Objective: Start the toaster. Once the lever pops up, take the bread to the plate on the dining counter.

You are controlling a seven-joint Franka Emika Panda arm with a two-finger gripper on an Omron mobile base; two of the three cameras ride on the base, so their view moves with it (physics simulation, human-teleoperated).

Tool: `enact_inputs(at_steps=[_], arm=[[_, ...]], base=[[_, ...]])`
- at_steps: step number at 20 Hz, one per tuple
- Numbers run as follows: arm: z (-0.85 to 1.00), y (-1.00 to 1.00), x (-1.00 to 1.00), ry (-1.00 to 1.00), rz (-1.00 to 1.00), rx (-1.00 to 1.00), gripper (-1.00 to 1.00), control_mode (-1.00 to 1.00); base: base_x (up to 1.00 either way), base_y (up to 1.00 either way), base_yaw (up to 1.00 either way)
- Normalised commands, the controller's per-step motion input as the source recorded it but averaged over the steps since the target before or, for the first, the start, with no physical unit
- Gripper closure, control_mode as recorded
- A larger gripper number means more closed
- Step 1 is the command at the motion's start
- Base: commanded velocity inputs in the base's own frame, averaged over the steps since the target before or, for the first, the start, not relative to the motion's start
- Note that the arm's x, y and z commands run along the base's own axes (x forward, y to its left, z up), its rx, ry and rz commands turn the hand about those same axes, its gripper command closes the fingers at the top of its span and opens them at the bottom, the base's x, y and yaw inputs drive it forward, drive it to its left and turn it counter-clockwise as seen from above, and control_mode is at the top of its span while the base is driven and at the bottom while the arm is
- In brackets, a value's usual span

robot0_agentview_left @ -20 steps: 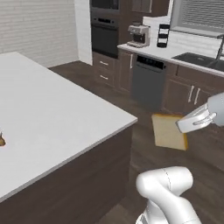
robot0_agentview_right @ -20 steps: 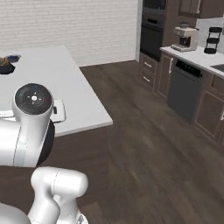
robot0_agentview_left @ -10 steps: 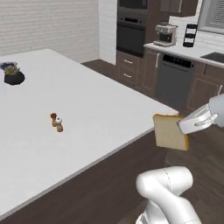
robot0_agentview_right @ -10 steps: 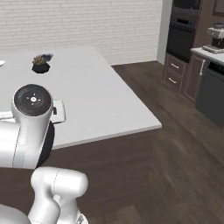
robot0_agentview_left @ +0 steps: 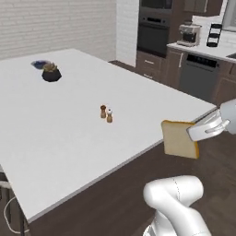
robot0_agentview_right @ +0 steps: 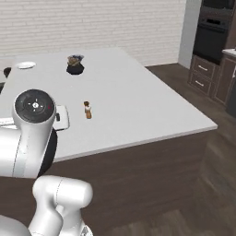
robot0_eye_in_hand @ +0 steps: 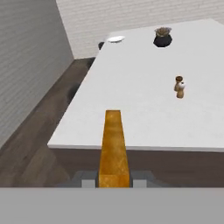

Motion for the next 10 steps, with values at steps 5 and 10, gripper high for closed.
enact_inputs(at_steps=[5, 10], arm=[[0.0, 0.0, 0.0, 0.0, 0.0, 0.0, 1.0, 1.0], [0.0, 0.0, 0.0, 0.0, 0.0, 0.0, 1.0, 1.0]], base=[[-0.56, 1.0, 0.0], [-0.38, 1.0, 0.0]])
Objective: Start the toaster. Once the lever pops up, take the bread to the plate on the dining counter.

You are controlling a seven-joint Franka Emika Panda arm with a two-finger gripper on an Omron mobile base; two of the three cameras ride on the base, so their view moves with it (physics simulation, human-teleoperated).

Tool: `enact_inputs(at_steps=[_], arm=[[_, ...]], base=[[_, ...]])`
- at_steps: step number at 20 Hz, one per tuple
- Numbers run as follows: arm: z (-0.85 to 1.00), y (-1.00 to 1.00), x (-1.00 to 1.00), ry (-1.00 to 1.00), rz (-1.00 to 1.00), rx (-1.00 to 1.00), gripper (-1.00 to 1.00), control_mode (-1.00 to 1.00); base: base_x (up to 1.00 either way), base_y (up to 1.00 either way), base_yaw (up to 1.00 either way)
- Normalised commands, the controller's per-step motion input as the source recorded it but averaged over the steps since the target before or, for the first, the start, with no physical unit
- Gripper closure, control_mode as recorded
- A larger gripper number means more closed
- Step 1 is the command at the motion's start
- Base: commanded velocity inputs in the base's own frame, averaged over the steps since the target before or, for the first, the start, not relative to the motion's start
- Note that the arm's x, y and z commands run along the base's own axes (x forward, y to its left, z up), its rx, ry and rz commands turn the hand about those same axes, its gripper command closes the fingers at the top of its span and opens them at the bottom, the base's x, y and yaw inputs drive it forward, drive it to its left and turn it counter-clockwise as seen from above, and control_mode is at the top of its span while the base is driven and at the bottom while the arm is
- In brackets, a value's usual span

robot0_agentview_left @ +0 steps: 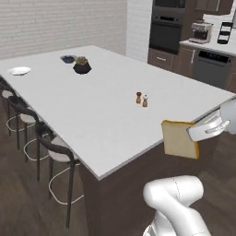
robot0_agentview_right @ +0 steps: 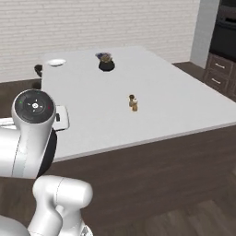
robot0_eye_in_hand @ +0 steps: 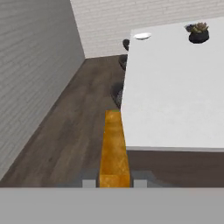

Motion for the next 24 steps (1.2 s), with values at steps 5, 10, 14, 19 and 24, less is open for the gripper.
enact_inputs(at_steps=[5, 10, 14, 19, 24], arm=[[0.0, 0.0, 0.0, 0.0, 0.0, 0.0, 1.0, 1.0], [0.0, 0.0, 0.0, 0.0, 0.0, 0.0, 1.0, 1.0], [0.0, 0.0, 0.0, 0.0, 0.0, 0.0, 1.0, 1.0], [0.0, 0.0, 0.0, 0.0, 0.0, 0.0, 1.0, 1.0], [0.0, 0.0, 0.0, 0.0, 0.0, 0.0, 1.0, 1.0]], base=[[-0.22, 1.0, -0.03], [-0.02, 1.0, -0.23], [0.3, 1.0, -0.44], [0.47, 1.0, -0.5], [0.44, 1.0, -0.46]])
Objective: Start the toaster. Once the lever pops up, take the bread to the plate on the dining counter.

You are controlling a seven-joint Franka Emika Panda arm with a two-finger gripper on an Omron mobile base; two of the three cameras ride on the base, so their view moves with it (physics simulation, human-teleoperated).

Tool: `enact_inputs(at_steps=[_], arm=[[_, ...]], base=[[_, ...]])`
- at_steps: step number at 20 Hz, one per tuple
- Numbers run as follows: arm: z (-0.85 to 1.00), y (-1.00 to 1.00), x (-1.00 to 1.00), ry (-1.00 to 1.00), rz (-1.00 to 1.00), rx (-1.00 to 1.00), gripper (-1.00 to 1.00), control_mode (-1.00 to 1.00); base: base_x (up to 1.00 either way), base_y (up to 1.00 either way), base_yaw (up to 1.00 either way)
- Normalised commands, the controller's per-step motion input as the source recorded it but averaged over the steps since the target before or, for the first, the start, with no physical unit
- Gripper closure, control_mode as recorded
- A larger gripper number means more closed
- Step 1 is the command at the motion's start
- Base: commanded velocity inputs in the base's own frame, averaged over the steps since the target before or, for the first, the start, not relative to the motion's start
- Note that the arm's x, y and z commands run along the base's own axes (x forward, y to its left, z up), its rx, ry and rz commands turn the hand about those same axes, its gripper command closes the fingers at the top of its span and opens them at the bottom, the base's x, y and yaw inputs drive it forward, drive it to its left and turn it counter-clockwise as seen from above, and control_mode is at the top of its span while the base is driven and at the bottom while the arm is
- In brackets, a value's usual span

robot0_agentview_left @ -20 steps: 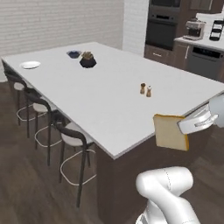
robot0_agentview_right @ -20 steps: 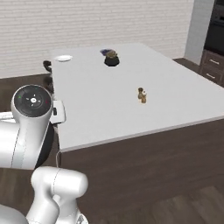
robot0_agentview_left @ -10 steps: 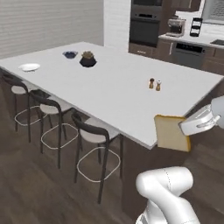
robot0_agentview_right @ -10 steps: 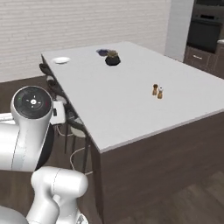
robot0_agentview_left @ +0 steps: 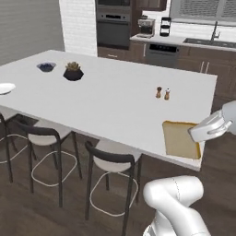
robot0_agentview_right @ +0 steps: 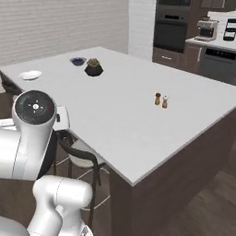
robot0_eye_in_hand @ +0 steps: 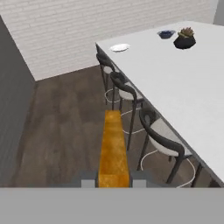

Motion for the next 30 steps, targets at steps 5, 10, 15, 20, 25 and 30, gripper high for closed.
enact_inputs(at_steps=[5, 10, 15, 20, 25, 30], arm=[[0.0, 0.0, 0.0, 0.0, 0.0, 0.0, 1.0, 1.0], [0.0, 0.0, 0.0, 0.0, 0.0, 0.0, 1.0, 1.0], [0.0, 0.0, 0.0, 0.0, 0.0, 0.0, 1.0, 1.0], [0.0, 0.0, 0.0, 0.0, 0.0, 0.0, 1.0, 1.0], [0.0, 0.0, 0.0, 0.0, 0.0, 0.0, 1.0, 1.0], [0.0, 0.0, 0.0, 0.0, 0.0, 0.0, 1.0, 1.0]], base=[[0.06, 1.0, -0.34], [0.0, 1.0, -0.27], [0.0, 1.0, -0.28], [0.02, 1.0, -0.29], [0.06, 1.0, -0.28], [0.19, 1.0, -0.27]])
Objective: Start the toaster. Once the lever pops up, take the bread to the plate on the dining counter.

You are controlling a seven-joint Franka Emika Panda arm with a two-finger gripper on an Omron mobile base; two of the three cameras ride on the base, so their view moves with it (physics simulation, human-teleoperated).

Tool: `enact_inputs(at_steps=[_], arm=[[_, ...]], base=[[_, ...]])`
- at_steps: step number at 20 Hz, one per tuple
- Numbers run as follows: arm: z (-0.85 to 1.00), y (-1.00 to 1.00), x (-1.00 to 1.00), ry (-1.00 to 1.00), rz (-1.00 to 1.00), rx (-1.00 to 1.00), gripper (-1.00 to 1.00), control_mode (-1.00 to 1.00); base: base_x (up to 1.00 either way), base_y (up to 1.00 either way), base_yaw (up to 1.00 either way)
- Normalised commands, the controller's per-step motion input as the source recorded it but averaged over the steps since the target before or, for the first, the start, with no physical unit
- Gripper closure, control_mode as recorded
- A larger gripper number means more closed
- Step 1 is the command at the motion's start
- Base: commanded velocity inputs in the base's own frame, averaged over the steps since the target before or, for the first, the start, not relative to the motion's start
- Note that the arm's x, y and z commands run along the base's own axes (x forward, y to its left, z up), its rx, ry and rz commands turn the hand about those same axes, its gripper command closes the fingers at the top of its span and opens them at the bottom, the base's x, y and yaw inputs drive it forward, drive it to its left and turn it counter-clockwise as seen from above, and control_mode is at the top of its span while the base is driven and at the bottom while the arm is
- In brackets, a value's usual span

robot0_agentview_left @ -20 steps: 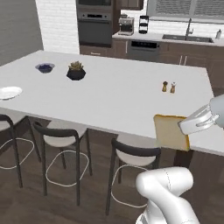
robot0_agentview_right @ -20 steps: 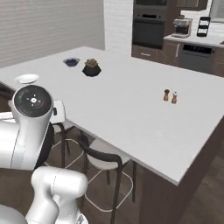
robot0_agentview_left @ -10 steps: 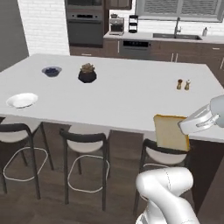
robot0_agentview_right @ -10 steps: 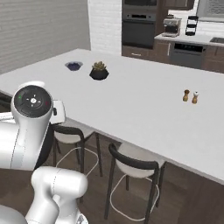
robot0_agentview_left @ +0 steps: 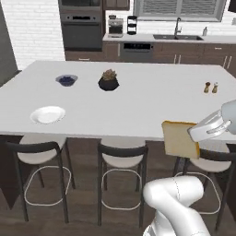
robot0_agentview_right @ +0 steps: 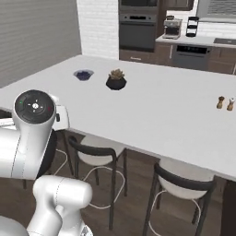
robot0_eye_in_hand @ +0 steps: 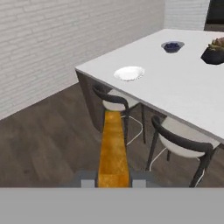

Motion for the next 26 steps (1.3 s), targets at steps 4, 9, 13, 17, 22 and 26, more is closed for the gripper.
enact_inputs(at_steps=[4, 9, 13, 17, 22, 26], arm=[[0.0, 0.0, 0.0, 0.0, 0.0, 0.0, 1.0, 1.0], [0.0, 0.0, 0.0, 0.0, 0.0, 0.0, 1.0, 1.0], [0.0, 0.0, 0.0, 0.0, 0.0, 0.0, 1.0, 1.0], [0.0, 0.0, 0.0, 0.0, 0.0, 0.0, 1.0, 1.0], [0.0, 0.0, 0.0, 0.0, 0.0, 0.0, 1.0, 1.0], [0.0, 0.0, 0.0, 0.0, 0.0, 0.0, 1.0, 1.0]], base=[[0.27, 1.0, -0.27], [0.35, 1.0, -0.26], [0.52, 1.0, -0.24], [0.81, 0.96, -0.12], [0.73, 0.46, -0.09], [0.73, 0.24, -0.09]])
